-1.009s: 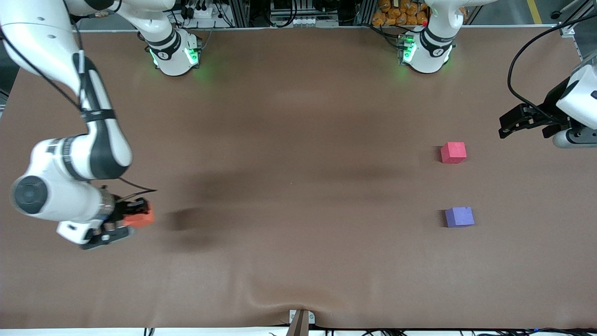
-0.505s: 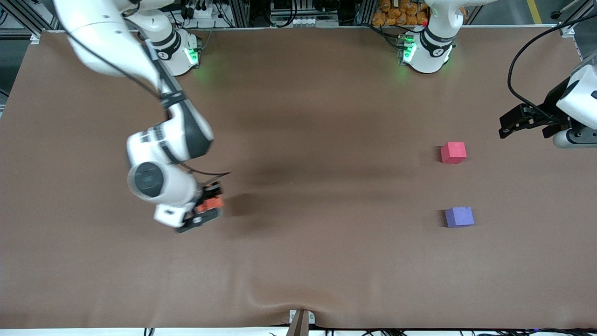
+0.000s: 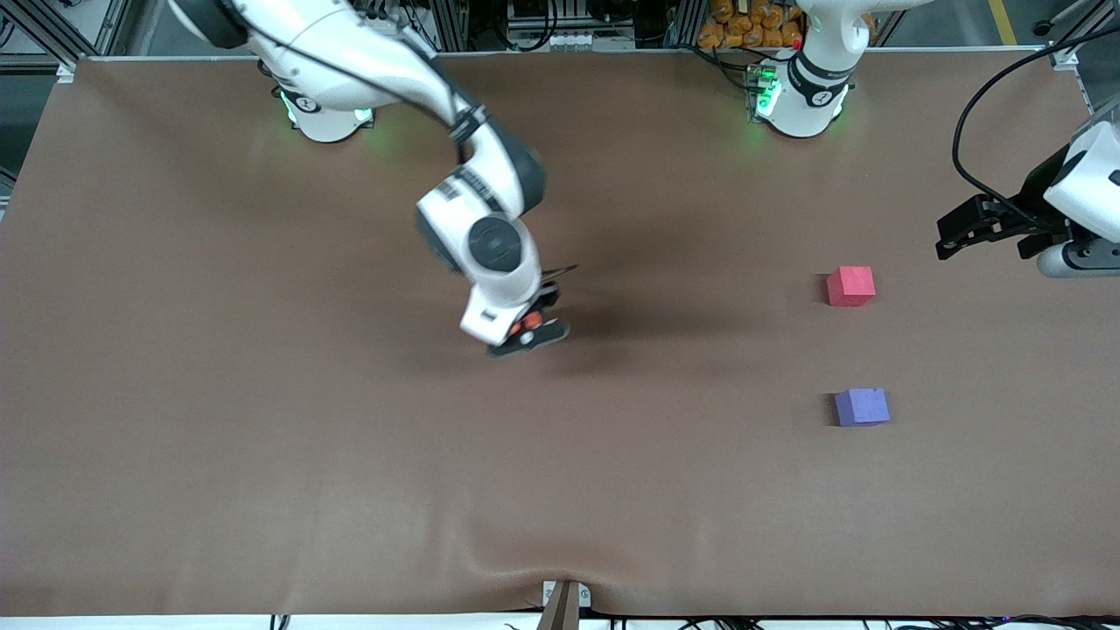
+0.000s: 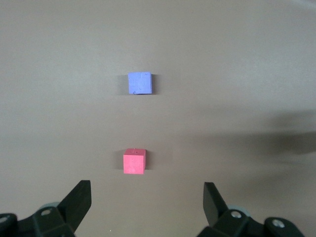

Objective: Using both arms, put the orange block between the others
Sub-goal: 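Carry the orange cube with the right gripper to mid-table, then lower the orange cube onto the table with the right gripper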

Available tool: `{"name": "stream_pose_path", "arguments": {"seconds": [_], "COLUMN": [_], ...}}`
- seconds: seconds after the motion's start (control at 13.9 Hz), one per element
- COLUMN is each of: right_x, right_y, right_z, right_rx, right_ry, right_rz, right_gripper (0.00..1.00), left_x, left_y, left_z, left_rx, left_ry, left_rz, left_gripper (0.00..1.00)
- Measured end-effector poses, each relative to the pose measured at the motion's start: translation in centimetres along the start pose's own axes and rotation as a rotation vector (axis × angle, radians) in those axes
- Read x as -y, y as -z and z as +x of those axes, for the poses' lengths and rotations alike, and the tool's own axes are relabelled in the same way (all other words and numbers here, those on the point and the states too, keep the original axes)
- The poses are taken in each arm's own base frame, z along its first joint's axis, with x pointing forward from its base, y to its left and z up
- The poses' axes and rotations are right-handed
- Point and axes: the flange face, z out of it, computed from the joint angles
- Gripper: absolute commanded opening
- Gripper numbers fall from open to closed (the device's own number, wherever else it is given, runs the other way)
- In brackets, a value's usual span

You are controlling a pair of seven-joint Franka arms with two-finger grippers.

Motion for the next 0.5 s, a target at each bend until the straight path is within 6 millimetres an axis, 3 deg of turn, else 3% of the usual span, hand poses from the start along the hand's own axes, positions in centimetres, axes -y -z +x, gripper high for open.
{"name": "stream_pose_path", "arguments": {"seconds": [0.22, 0.5], "right_x": [4.8, 5.6], "right_y": [-1.9, -5.6], "right_z": [-1.9, -1.6], "right_rx": [-0.039, -0.063], "right_ry": [-0.091, -0.227], "right_rz": [0.025, 0.057], "right_gripper": [0.0, 0.0], "left_x": [0.0, 0.0], "left_y": [0.0, 0.0], "left_z": [0.0, 0.0], "left_rx": [0.0, 0.0], "left_ry": [0.0, 0.0], "left_rz": [0.0, 0.0], "left_gripper": [1.0, 1.0]}}
